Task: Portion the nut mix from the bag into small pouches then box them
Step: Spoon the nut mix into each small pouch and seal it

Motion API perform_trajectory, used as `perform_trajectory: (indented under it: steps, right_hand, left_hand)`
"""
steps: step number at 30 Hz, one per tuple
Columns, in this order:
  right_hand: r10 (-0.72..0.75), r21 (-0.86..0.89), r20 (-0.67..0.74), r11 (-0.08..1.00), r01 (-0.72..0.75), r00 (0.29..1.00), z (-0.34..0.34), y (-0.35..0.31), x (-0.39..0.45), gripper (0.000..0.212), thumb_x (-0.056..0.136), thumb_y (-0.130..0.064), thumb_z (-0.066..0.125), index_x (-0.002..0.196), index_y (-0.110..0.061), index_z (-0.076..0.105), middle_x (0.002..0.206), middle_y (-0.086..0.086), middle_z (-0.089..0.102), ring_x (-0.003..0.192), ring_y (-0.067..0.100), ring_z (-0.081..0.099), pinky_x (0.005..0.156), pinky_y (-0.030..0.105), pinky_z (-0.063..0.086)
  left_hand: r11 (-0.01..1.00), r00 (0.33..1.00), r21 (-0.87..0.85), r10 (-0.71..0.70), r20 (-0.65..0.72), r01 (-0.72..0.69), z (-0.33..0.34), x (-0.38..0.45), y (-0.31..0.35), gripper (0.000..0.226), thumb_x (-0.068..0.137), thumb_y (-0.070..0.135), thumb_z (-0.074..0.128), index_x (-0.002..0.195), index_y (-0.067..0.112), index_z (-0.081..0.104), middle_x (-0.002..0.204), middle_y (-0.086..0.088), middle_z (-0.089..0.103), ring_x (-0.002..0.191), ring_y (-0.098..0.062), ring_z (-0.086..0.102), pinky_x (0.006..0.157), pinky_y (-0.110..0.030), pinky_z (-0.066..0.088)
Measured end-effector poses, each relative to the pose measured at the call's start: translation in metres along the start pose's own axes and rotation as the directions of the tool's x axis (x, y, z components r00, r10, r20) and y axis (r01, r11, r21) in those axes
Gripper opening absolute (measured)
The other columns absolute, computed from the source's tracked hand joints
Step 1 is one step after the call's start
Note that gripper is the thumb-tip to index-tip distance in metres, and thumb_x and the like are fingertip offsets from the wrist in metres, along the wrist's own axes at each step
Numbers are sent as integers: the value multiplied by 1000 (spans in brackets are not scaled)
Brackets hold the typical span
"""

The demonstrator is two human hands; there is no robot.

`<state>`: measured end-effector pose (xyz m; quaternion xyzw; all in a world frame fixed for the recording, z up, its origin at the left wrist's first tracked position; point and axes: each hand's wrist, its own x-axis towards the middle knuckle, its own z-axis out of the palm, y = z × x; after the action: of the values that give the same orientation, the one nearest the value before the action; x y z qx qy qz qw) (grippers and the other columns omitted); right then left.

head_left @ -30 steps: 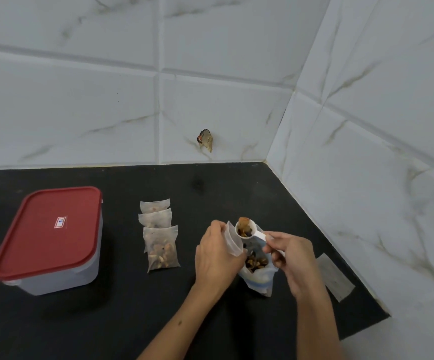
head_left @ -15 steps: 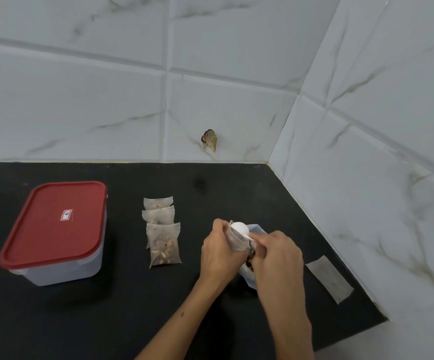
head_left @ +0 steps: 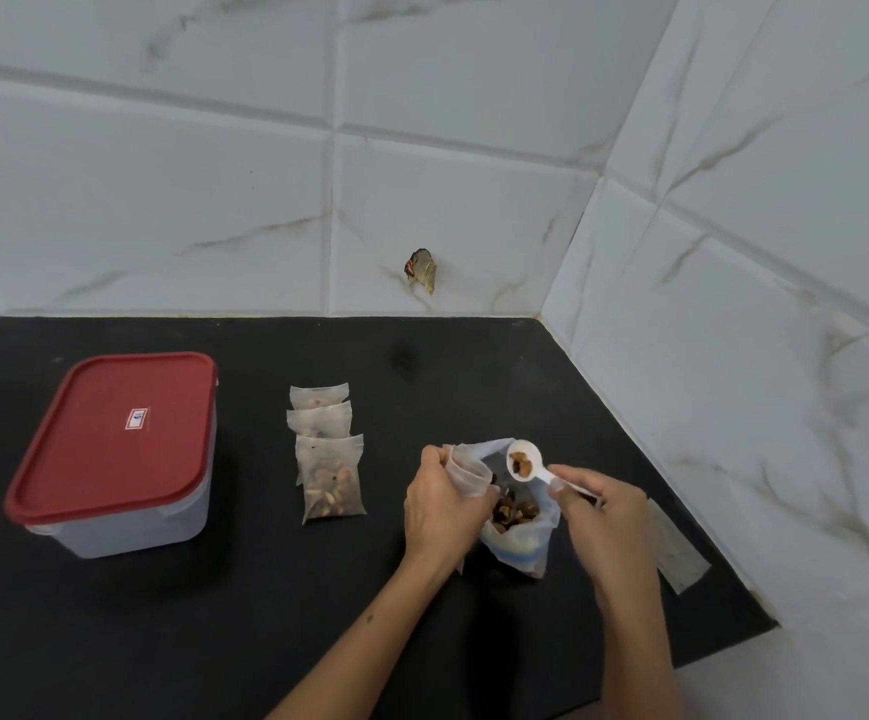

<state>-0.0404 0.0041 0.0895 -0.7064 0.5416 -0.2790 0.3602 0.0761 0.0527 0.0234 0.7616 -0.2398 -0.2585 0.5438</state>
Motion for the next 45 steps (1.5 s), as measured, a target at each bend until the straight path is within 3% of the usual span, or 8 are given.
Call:
perform_trajectory:
  steps: [4, 8, 11, 15, 26, 34, 38, 45]
  right_hand:
    - [107, -365, 76, 928, -73, 991, 6, 20, 17, 30, 90, -9, 58, 118, -16, 65, 110, 4, 65, 86, 9, 54, 71, 21, 45]
    - [277, -747, 262, 665, 12, 925, 11, 11, 29, 41, 86, -17, 66, 126, -19, 57, 121, 5, 55, 103, 16, 52, 89, 27, 46]
    - [177, -850, 278, 503, 156, 944, 14, 3, 24, 38, 89, -24, 64, 124, -14, 53, 121, 4, 53, 103, 15, 46, 91, 26, 42]
    - [-2, -866, 283, 429, 257, 959, 25, 3, 6, 25, 92, -18, 57, 116, -12, 55, 114, 4, 55, 105, 17, 47, 89, 27, 39]
    - [-149, -787, 172, 574, 227, 974, 46, 30, -13, 23, 94, -19, 54, 116, -17, 58, 116, -2, 50, 103, 12, 42, 87, 23, 36]
    - [-22, -630, 6, 777, 20, 1000, 18, 30, 24, 34, 88, -16, 64, 121, -13, 61, 105, 4, 55, 99, 16, 54, 80, 23, 47]
    - [6, -641, 76, 767, 44, 997, 31, 37, 35, 32, 86, -17, 66, 118, -15, 62, 109, 4, 56, 98, 14, 54, 86, 27, 50]
    - [-20, -560, 73, 826, 58, 997, 25, 55, 39, 30, 88, -15, 63, 118, -15, 64, 111, 4, 56, 90, 7, 49, 76, 17, 41]
  left_hand:
    - [996, 995, 48, -69, -70, 73, 7, -4, -4, 48, 71, 29, 78, 102, 23, 41, 103, 4, 43, 92, -12, 51, 76, -29, 49]
    - [972, 972, -40, -233, 1, 233, 14, -8, -14, 58, 71, 26, 79, 112, 17, 39, 111, 0, 42, 96, -14, 48, 73, -27, 44]
    - [933, 948, -168, -314, 46, 318, 20, -8, -17, 53, 71, 18, 78, 109, 17, 42, 108, -4, 53, 98, -18, 56, 80, -34, 52]
    - [913, 948, -264, -317, 23, 311, 24, -12, -18, 45, 74, 18, 77, 107, 15, 46, 95, 0, 55, 86, -14, 58, 66, -27, 48]
    - [900, 943, -284, -328, 61, 331, 22, -15, -19, 41, 73, 16, 75, 104, 17, 48, 98, -3, 59, 88, -16, 61, 73, -32, 54]
    - [851, 911, -327, -391, 128, 411, 29, -16, -20, 56, 72, 16, 80, 112, 16, 41, 101, -2, 55, 93, -16, 57, 74, -31, 50]
    - [809, 885, -360, -442, 150, 465, 32, -13, -19, 50, 74, 12, 76, 110, 16, 42, 98, -3, 56, 86, -14, 56, 67, -30, 48]
    - [715, 850, -467, -487, 202, 521, 38, -11, -26, 47, 76, 7, 72, 115, 14, 47, 103, -8, 61, 94, -22, 62, 83, -41, 56]
